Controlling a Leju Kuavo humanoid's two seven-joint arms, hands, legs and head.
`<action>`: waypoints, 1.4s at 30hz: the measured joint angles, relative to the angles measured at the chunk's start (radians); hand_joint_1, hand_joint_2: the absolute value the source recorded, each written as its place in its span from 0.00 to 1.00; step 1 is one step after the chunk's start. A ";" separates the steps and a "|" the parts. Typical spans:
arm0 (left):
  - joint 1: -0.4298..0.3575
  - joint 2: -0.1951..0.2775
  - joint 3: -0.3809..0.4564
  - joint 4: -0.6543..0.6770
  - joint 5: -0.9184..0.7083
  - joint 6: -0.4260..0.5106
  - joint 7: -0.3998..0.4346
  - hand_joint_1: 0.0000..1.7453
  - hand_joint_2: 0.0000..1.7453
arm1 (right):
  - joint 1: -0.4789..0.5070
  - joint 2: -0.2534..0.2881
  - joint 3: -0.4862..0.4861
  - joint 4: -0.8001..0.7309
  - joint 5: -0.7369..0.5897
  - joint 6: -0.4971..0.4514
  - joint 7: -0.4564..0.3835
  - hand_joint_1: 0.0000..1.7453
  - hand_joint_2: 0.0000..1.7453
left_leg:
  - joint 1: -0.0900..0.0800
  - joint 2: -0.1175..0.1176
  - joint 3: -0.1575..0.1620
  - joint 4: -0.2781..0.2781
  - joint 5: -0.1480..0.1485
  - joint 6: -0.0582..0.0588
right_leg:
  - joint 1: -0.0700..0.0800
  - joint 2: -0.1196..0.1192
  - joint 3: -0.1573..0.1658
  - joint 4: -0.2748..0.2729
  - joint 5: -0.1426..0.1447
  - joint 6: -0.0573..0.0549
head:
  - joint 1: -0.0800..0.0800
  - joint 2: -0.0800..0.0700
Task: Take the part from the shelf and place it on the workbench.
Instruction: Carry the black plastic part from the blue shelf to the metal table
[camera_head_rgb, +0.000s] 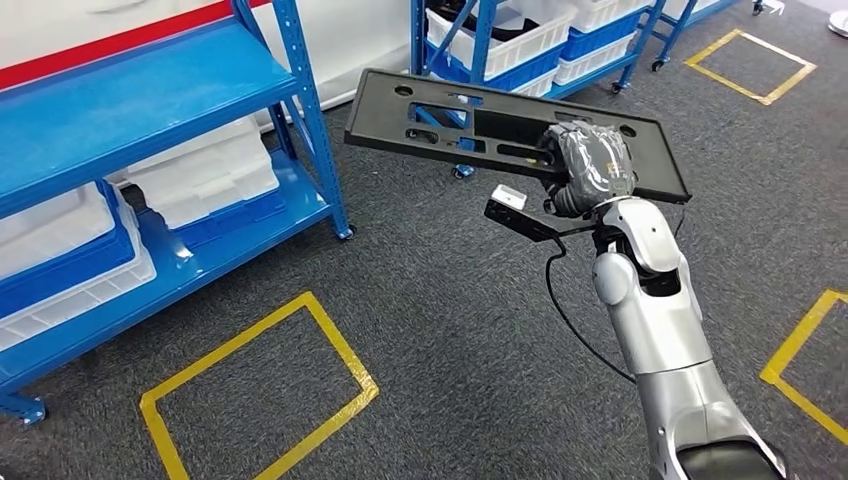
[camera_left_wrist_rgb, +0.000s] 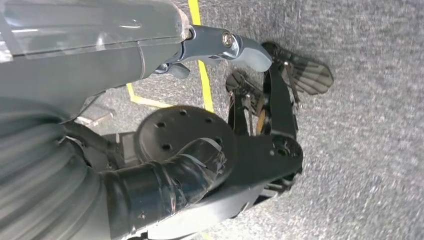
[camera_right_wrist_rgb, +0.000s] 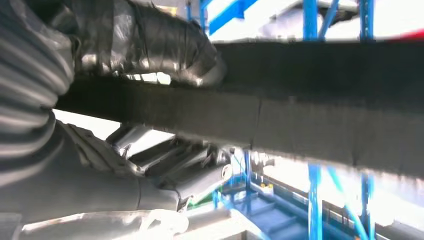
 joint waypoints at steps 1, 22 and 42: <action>0.002 0.000 -0.002 -0.002 0.001 0.001 0.001 0.00 1.00 | -0.002 0.001 0.000 0.000 0.000 0.001 0.000 1.00 1.00 | 0.002 -0.011 -0.004 0.003 -0.006 -0.007 | -0.002 0.008 -0.008 -0.005 0.013 -0.007 | 0.000 0.000; 0.043 0.002 -0.024 -0.051 0.044 -0.013 0.055 0.00 1.00 | -0.019 0.010 0.000 0.005 0.027 -0.008 0.036 1.00 1.00 | 0.015 -0.081 0.106 -0.063 -0.057 0.018 | -0.023 0.059 -0.247 0.245 0.000 0.033 | 0.004 0.000; 0.062 0.009 0.017 -0.117 0.019 -0.055 0.091 0.00 1.00 | -0.063 0.008 0.000 0.003 0.067 -0.020 0.090 1.00 1.00 | 0.001 -0.157 0.119 0.067 -0.109 0.014 | 0.009 0.120 -0.123 -0.019 0.116 -0.041 | 0.003 0.000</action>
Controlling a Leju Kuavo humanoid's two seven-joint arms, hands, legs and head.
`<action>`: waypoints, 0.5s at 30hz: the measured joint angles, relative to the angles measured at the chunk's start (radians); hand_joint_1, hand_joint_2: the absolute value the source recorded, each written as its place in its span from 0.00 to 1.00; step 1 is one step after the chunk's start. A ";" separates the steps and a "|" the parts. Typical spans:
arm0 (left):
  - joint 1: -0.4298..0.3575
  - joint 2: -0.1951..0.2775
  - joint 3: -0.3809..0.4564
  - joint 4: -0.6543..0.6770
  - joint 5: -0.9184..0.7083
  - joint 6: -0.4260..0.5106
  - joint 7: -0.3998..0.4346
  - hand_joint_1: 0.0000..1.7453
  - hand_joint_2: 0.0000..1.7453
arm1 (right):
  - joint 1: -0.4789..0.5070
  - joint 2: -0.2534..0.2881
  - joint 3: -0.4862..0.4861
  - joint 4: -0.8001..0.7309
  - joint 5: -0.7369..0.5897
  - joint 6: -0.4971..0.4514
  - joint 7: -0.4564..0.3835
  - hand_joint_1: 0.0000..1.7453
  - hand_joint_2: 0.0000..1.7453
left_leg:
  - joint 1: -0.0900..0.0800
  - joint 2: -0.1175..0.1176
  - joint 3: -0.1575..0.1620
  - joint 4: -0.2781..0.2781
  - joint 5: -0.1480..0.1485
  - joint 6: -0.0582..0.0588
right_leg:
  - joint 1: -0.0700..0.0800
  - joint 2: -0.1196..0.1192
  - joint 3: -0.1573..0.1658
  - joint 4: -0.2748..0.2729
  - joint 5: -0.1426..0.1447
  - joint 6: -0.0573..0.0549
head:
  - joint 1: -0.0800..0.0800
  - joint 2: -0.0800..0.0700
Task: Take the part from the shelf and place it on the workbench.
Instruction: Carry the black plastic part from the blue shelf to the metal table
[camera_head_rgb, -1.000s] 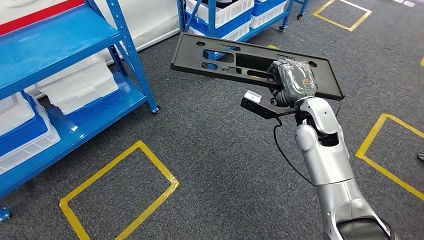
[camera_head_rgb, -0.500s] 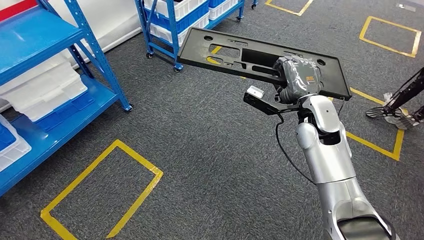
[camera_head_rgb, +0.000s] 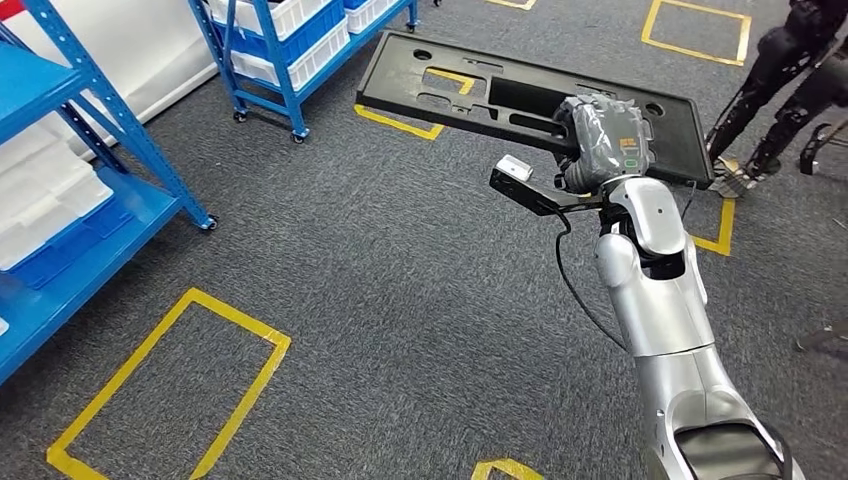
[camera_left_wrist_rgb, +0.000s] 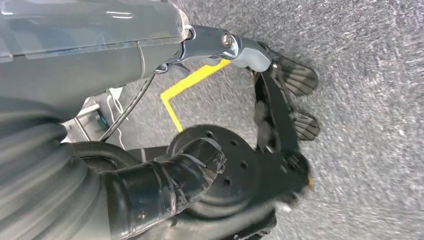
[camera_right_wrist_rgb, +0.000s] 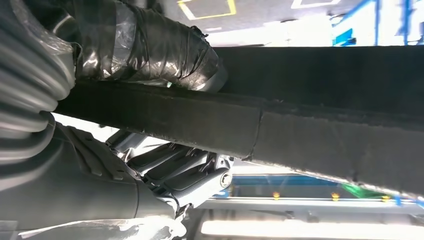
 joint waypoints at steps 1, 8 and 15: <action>0.000 0.001 0.000 -0.002 0.000 -0.001 0.000 0.00 1.00 | -0.001 0.000 0.000 0.000 0.000 0.000 0.000 1.00 1.00 | -0.003 -0.016 0.044 -0.068 -0.008 0.005 | -0.001 0.010 -0.008 0.000 0.011 0.004 | 0.000 0.000; -0.011 0.002 0.016 -0.004 -0.025 0.005 -0.026 0.00 1.00 | -0.015 -0.031 -0.001 0.002 0.022 -0.018 0.030 1.00 1.00 | 0.002 0.042 0.053 -0.188 0.041 0.017 | -0.006 -0.029 -0.062 0.070 -0.059 0.043 | 0.001 0.000; 0.000 0.002 0.017 -0.006 0.040 0.055 -0.036 0.00 1.00 | -0.020 -0.107 -0.047 0.001 0.066 -0.039 0.046 1.00 1.00 | 0.007 0.130 -0.042 -0.125 0.063 -0.007 | -0.046 -0.103 0.025 0.134 -0.038 0.094 | 0.002 0.000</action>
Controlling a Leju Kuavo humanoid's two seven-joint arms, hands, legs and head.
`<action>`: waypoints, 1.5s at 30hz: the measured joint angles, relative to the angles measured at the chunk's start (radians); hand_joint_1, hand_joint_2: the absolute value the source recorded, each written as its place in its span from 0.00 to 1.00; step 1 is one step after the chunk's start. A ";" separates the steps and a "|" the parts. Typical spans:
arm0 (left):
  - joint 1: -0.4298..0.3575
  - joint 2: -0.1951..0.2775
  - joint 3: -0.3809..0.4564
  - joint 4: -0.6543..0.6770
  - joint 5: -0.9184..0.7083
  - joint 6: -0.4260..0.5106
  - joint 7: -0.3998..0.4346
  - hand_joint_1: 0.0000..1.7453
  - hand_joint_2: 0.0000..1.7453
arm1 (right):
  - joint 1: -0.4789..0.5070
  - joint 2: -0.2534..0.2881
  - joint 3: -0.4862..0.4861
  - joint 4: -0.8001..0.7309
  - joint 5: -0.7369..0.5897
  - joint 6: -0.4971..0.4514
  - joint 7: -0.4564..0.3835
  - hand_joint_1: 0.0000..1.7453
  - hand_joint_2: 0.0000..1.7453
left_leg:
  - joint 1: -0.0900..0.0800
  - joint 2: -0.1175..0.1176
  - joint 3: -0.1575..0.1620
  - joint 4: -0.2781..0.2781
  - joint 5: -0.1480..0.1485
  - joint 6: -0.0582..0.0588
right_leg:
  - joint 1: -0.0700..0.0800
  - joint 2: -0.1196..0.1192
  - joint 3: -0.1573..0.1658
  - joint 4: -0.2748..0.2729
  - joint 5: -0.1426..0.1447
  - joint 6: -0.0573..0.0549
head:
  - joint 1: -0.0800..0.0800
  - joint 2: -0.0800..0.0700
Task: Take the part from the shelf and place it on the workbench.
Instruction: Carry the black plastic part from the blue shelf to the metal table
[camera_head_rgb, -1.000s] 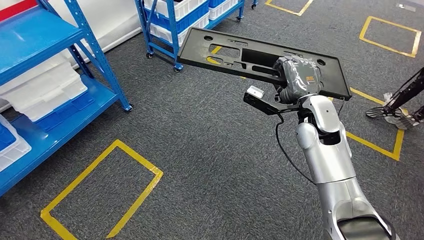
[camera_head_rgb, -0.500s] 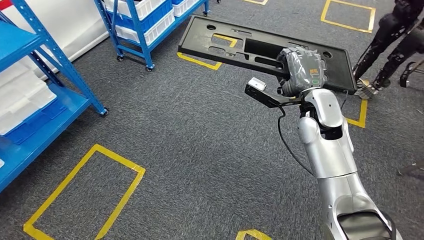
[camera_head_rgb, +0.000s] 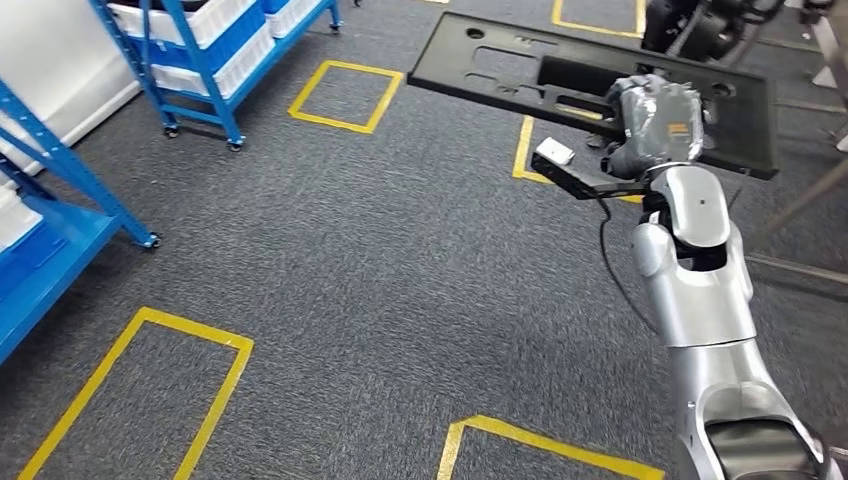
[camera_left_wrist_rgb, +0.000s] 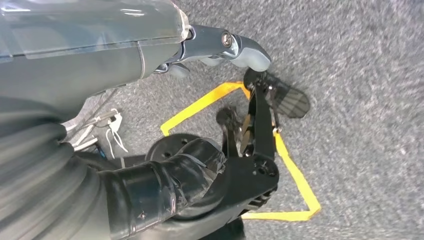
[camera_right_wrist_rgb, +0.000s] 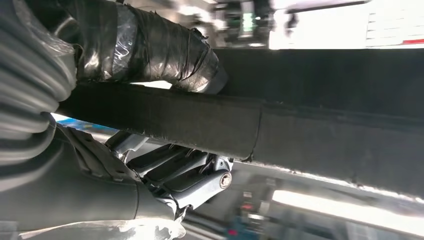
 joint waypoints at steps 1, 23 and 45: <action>0.003 0.000 -0.001 -0.002 0.009 0.003 0.007 0.00 1.00 | -0.002 -0.004 -0.011 -0.001 0.006 -0.002 0.003 1.00 1.00 | -0.001 0.010 -0.009 0.013 -0.003 -0.008 | 0.004 -0.015 0.037 -0.055 -0.024 -0.003 | 0.000 0.000; 0.078 0.002 -0.090 -0.081 0.117 0.085 0.045 0.00 1.00 | -0.016 -0.017 -0.076 -0.042 0.057 -0.010 0.060 1.00 1.00 | -0.028 -0.101 0.083 -0.087 0.014 0.053 | 0.040 0.090 -0.017 -0.078 -0.038 -0.067 | -0.001 0.000; 0.141 0.001 -0.223 -0.116 0.217 0.182 0.122 0.00 1.00 | -0.017 -0.044 -0.089 -0.044 0.105 -0.049 0.090 1.00 1.00 | -0.024 -0.113 -0.039 0.192 -0.106 0.023 | 0.028 0.106 -0.016 -0.082 -0.014 -0.062 | -0.002 0.000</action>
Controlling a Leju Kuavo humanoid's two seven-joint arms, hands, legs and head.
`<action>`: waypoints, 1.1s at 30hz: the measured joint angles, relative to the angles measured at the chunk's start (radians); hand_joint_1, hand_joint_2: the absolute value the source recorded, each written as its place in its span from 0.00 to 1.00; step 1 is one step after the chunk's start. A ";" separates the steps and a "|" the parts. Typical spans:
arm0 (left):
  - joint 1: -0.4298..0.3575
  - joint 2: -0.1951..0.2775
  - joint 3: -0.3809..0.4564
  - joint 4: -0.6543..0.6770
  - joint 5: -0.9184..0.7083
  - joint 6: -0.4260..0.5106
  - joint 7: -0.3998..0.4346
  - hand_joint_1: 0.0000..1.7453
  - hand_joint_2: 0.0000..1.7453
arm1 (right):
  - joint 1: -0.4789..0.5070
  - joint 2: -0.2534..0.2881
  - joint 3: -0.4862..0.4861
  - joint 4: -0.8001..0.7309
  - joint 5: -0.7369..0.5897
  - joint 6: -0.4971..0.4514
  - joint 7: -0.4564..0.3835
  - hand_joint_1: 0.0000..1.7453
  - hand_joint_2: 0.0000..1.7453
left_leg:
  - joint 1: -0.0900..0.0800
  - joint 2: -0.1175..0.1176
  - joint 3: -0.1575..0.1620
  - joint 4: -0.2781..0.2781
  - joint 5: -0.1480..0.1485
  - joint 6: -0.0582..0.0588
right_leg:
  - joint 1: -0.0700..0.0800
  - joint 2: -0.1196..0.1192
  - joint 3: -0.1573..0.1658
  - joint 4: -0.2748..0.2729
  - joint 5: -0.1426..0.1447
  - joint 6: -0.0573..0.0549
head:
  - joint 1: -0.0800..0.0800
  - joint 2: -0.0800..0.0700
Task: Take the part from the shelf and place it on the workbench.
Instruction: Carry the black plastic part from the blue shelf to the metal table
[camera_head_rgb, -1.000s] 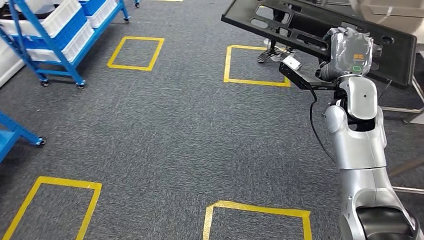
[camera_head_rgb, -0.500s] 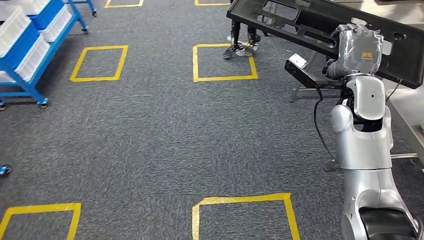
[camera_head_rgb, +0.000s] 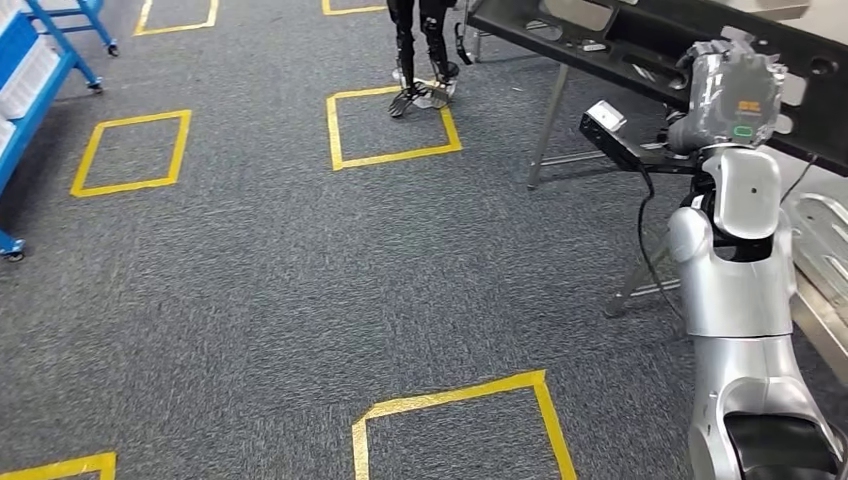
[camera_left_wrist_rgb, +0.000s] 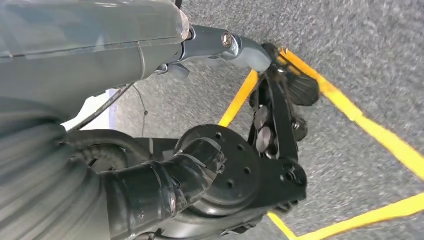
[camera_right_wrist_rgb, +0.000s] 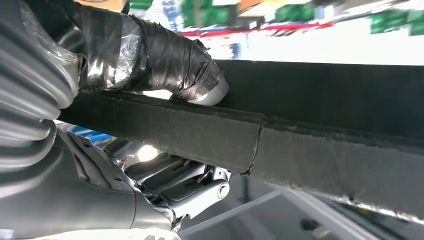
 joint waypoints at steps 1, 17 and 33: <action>0.006 0.000 -0.008 -0.005 0.004 0.007 0.000 0.00 1.00 | 0.003 -0.009 -0.005 0.000 -0.002 -0.004 -0.001 1.00 1.00 | -0.007 -0.023 0.026 -0.062 0.032 0.013 | -0.001 0.010 0.000 -0.001 0.002 0.000 | 0.000 0.000; 0.045 -0.005 -0.140 -0.042 0.015 0.053 -0.031 0.00 1.00 | 0.086 -0.122 -0.140 -0.038 0.013 -0.032 -0.016 1.00 1.00 | 0.019 0.105 0.069 -0.180 0.068 -0.013 | -0.027 -0.114 0.030 -0.016 -0.008 0.082 | 0.002 0.000; 0.055 -0.002 -0.144 -0.066 -0.047 0.053 -0.017 0.00 1.00 | 0.084 -0.122 -0.154 -0.044 0.038 -0.016 0.002 1.00 1.00 | -0.004 -0.043 0.069 -0.139 0.046 0.027 | -0.007 0.016 0.009 -0.022 0.020 0.005 | 0.004 0.000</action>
